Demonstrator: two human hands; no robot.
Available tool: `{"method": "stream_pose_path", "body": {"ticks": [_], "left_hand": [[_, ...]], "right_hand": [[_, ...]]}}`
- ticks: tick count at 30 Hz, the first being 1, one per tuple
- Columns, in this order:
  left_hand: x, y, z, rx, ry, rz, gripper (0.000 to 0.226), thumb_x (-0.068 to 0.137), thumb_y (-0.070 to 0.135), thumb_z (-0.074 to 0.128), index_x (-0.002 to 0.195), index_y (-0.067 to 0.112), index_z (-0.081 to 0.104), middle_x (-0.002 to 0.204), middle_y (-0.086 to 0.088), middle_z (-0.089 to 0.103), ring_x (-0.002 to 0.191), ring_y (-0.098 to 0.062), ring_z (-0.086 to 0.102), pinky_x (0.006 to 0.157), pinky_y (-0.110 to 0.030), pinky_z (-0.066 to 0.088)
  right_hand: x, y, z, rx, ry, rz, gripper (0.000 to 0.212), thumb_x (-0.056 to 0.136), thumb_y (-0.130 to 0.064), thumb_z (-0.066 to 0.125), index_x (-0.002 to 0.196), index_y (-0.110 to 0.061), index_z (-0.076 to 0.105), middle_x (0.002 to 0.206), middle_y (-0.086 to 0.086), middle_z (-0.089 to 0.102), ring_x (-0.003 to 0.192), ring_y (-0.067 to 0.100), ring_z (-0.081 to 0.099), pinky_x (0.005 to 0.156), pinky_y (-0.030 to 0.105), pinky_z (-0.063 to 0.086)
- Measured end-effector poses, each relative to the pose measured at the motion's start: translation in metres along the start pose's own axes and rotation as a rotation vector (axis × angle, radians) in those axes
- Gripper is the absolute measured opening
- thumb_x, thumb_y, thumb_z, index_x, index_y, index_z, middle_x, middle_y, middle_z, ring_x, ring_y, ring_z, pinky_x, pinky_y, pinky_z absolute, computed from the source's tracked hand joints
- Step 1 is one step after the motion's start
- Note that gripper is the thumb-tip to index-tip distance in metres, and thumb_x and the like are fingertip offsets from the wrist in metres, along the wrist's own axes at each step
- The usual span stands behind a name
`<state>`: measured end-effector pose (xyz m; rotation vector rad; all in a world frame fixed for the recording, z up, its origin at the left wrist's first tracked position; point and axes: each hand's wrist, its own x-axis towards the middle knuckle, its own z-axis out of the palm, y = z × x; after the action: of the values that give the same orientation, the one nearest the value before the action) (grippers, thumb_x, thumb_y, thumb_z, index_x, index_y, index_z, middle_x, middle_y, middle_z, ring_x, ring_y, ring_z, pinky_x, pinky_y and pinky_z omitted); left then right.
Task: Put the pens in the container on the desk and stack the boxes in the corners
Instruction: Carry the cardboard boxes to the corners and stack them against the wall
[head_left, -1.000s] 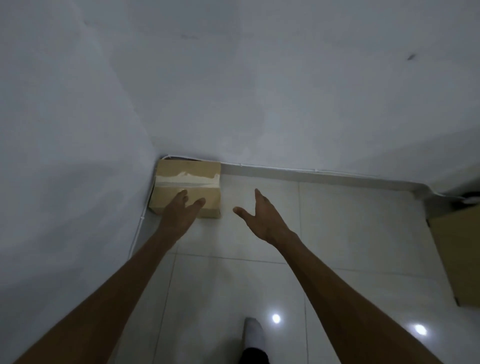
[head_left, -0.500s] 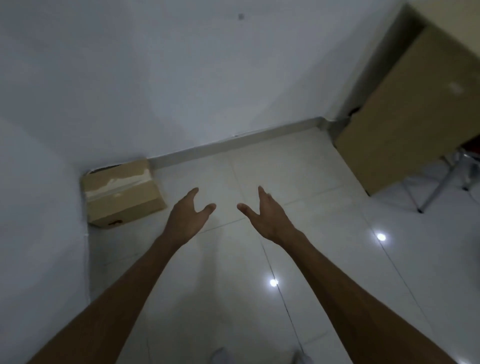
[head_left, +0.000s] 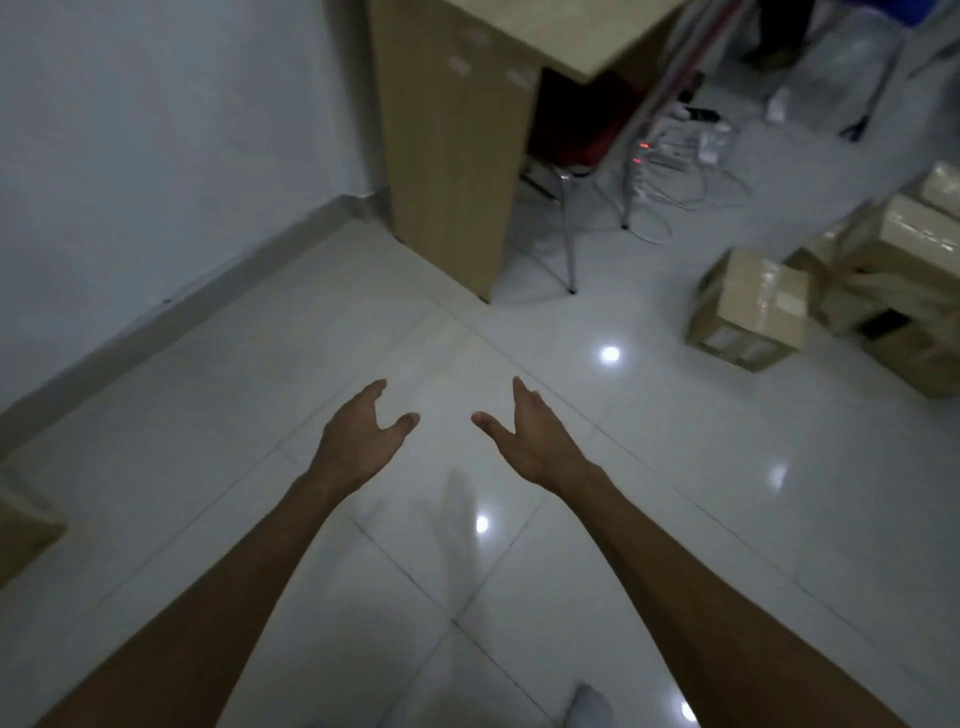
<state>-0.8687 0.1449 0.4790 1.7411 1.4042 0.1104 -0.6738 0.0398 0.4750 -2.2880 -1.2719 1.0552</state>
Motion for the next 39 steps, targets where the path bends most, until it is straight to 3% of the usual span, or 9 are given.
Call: {"method": "stream_pose_path", "body": {"ticks": [8,16,24,28,33,39], "left_hand": [[0.014,0.196,0.187,0.039,-0.144,0.163,0.073,0.089,0.042,0.064,0.151,0.02,0.032,0.154,-0.001,0.039,0.139,-0.022,0.039,0.114,-0.036,0.031],[0.03,0.338,0.32,0.087,-0.237,0.275,0.073,0.09,0.042,0.063,0.151,0.021,0.03,0.155,-0.002,0.037,0.14,-0.024,0.038,0.113,-0.038,0.034],[0.088,0.444,0.422,0.14,-0.312,0.373,0.073,0.091,0.041,0.063,0.151,0.018,0.03,0.155,-0.004,0.037,0.139,-0.025,0.039,0.111,-0.037,0.033],[0.136,0.493,0.466,0.159,-0.35,0.414,0.073,0.091,0.041,0.062,0.152,0.017,0.029,0.155,-0.004,0.036,0.139,-0.026,0.039,0.11,-0.038,0.034],[0.221,0.55,0.521,0.2,-0.396,0.406,0.074,0.091,0.042,0.062,0.152,0.016,0.028,0.155,-0.004,0.036,0.139,-0.026,0.039,0.112,-0.038,0.034],[0.285,0.574,0.562,0.221,-0.388,0.339,0.074,0.091,0.04,0.062,0.152,0.015,0.028,0.155,-0.006,0.036,0.139,-0.027,0.039,0.111,-0.04,0.035]], "right_hand": [[-0.038,0.201,-0.159,0.101,0.176,0.17,0.091,0.094,-0.064,0.038,0.155,-0.007,0.002,0.164,0.01,0.009,0.151,0.024,0.004,0.121,0.039,0.009],[-0.046,0.33,-0.273,0.122,0.268,0.262,0.09,0.095,-0.063,0.037,0.155,-0.007,0.002,0.164,0.009,0.008,0.151,0.024,0.001,0.121,0.04,0.009],[-0.009,0.432,-0.359,0.177,0.366,0.349,0.089,0.096,-0.061,0.039,0.155,-0.006,0.004,0.163,0.011,0.011,0.151,0.025,0.004,0.121,0.04,0.011],[0.032,0.479,-0.405,0.21,0.431,0.384,0.084,0.095,-0.059,0.043,0.153,-0.006,0.014,0.16,0.013,0.023,0.149,0.029,0.015,0.118,0.042,0.019],[0.108,0.545,-0.462,0.285,0.47,0.438,0.084,0.096,-0.058,0.043,0.154,-0.007,0.011,0.16,0.012,0.022,0.149,0.03,0.015,0.118,0.044,0.02],[0.162,0.594,-0.495,0.326,0.464,0.475,0.081,0.096,-0.056,0.044,0.152,-0.003,0.017,0.156,0.016,0.03,0.143,0.03,0.028,0.112,0.04,0.029]]}}
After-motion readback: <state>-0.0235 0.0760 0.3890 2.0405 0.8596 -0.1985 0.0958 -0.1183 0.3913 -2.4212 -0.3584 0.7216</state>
